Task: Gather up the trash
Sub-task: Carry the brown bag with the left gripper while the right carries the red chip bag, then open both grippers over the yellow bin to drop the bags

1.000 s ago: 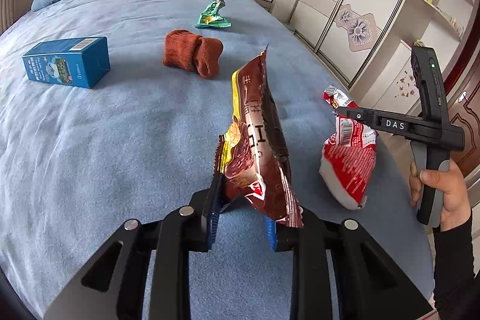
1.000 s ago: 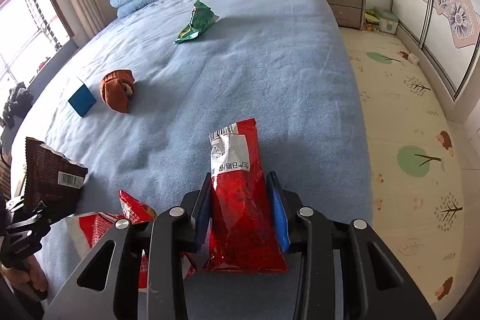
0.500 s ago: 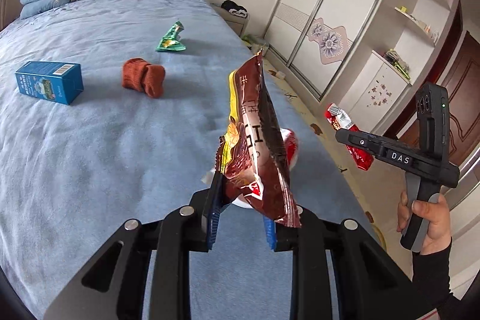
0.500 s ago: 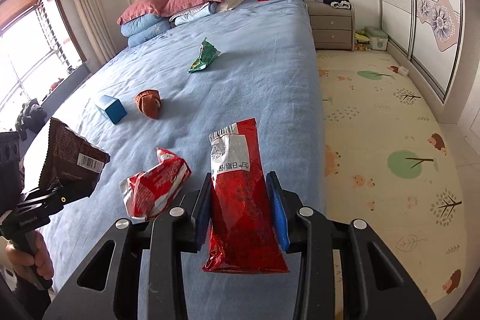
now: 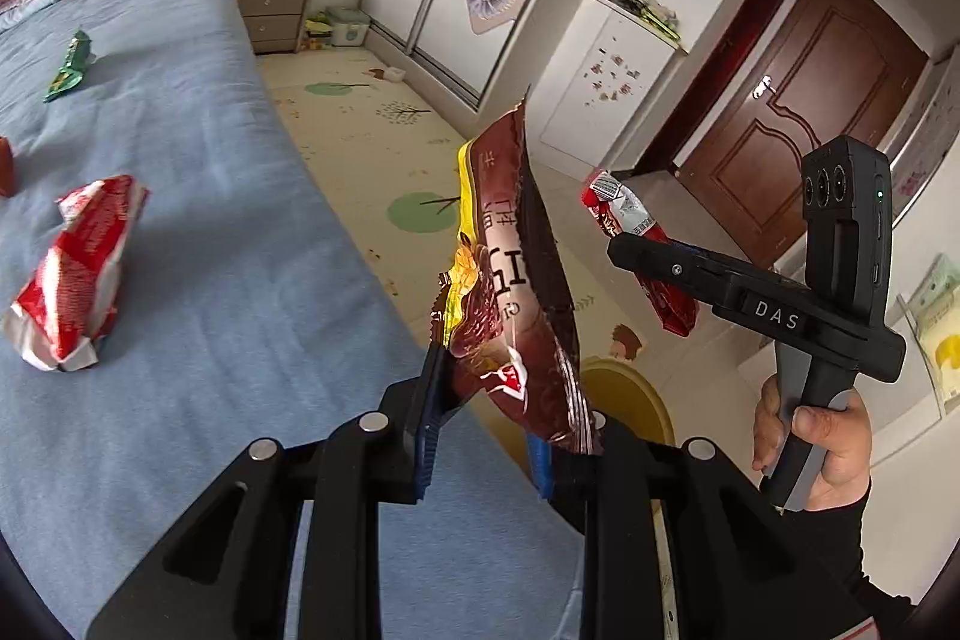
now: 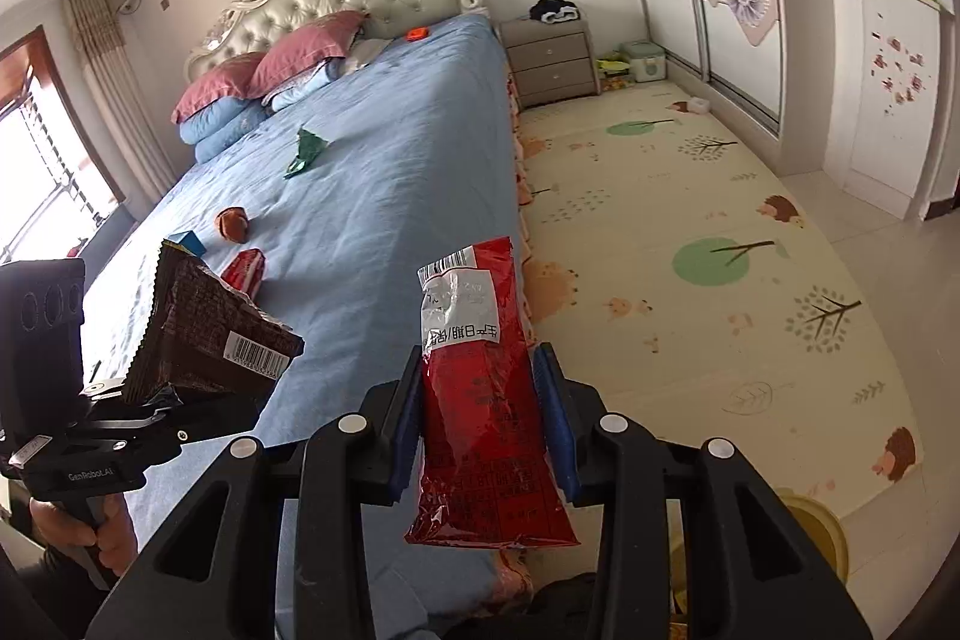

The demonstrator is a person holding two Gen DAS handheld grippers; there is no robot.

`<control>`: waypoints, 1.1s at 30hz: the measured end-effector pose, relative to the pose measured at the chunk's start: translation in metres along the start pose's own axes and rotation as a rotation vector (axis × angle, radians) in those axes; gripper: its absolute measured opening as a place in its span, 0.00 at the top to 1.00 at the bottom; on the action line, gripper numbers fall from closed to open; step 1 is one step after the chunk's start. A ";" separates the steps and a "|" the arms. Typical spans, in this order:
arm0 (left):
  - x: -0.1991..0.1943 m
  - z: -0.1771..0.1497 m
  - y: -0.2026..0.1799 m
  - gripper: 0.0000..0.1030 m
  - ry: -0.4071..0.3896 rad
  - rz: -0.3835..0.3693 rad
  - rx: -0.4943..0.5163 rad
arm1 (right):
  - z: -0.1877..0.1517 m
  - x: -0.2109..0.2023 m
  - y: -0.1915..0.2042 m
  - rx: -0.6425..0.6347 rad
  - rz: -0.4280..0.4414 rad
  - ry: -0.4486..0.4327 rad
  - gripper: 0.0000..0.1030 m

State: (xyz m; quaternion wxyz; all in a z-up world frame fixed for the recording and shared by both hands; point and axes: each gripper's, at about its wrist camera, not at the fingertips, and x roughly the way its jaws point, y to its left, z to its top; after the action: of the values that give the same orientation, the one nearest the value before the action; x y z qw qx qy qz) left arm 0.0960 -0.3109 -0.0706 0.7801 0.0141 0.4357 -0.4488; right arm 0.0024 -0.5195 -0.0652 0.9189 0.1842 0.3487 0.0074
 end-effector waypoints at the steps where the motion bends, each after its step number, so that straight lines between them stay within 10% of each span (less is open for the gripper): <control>1: 0.009 -0.001 -0.012 0.76 0.015 -0.013 0.015 | -0.006 -0.007 -0.011 0.015 -0.014 -0.001 0.65; 28: 0.218 -0.099 -0.192 0.75 0.463 -0.124 0.234 | -0.183 -0.094 -0.202 0.360 -0.203 0.067 0.62; 30: 0.225 -0.104 -0.197 0.62 0.472 -0.121 0.250 | -0.187 -0.093 -0.210 0.374 -0.200 0.076 0.55; 32: 0.227 -0.104 -0.196 0.16 0.457 -0.088 0.248 | -0.190 -0.093 -0.217 0.400 -0.184 0.072 0.32; 33: 0.227 -0.104 -0.196 0.16 0.448 -0.075 0.245 | -0.192 -0.093 -0.220 0.413 -0.170 0.069 0.29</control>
State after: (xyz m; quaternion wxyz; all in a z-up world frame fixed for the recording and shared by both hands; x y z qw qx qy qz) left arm -0.0636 -0.5413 -0.2203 0.6394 0.1914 0.5404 -0.5123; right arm -0.2173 -0.6738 -0.2138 0.8465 0.3381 0.3883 -0.1352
